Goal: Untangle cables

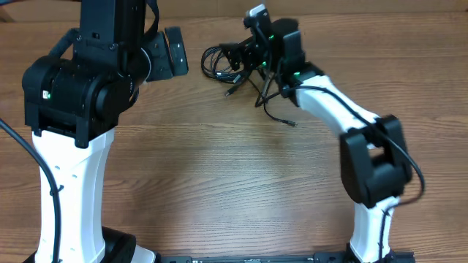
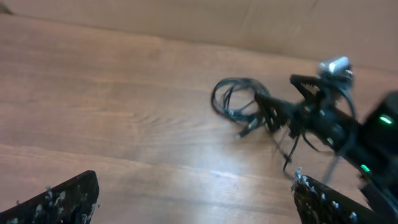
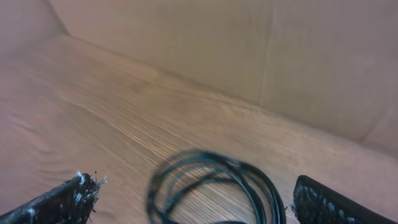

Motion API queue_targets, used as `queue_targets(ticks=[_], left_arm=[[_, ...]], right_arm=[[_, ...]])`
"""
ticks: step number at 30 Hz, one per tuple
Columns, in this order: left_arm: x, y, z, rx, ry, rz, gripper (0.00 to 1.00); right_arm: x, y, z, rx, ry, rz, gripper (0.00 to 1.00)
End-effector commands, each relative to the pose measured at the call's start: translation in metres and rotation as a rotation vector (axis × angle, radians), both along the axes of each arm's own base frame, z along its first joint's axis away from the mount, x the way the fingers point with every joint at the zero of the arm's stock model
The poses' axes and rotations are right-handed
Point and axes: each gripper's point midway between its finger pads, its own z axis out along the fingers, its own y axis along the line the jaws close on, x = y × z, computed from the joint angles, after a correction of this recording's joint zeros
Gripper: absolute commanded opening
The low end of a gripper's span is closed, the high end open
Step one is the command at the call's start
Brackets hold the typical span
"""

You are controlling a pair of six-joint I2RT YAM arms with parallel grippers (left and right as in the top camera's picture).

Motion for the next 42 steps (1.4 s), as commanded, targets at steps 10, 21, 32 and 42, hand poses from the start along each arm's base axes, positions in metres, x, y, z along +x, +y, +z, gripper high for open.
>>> queue_targets(ticks=[10, 21, 32, 42], left_arm=[[-0.014, 0.005, -0.010, 0.019, 0.064, 0.011, 1.00], [-0.022, 0.002, -0.017, 0.019, 0.109, -0.003, 1.00], [-0.022, 0.000, -0.018, 0.011, 0.115, -0.011, 1.00], [-0.017, -0.003, -0.017, -0.015, 0.102, -0.004, 1.00]], right_arm=[[0.013, -0.013, -0.105, -0.035, 0.152, -0.108, 0.65], [-0.002, -0.022, -0.141, -0.100, 0.270, -0.120, 0.43], [-0.021, -0.038, -0.148, -0.132, 0.415, -0.202, 0.04], [-0.081, -0.087, 0.079, -0.047, 0.327, -0.373, 0.04]])
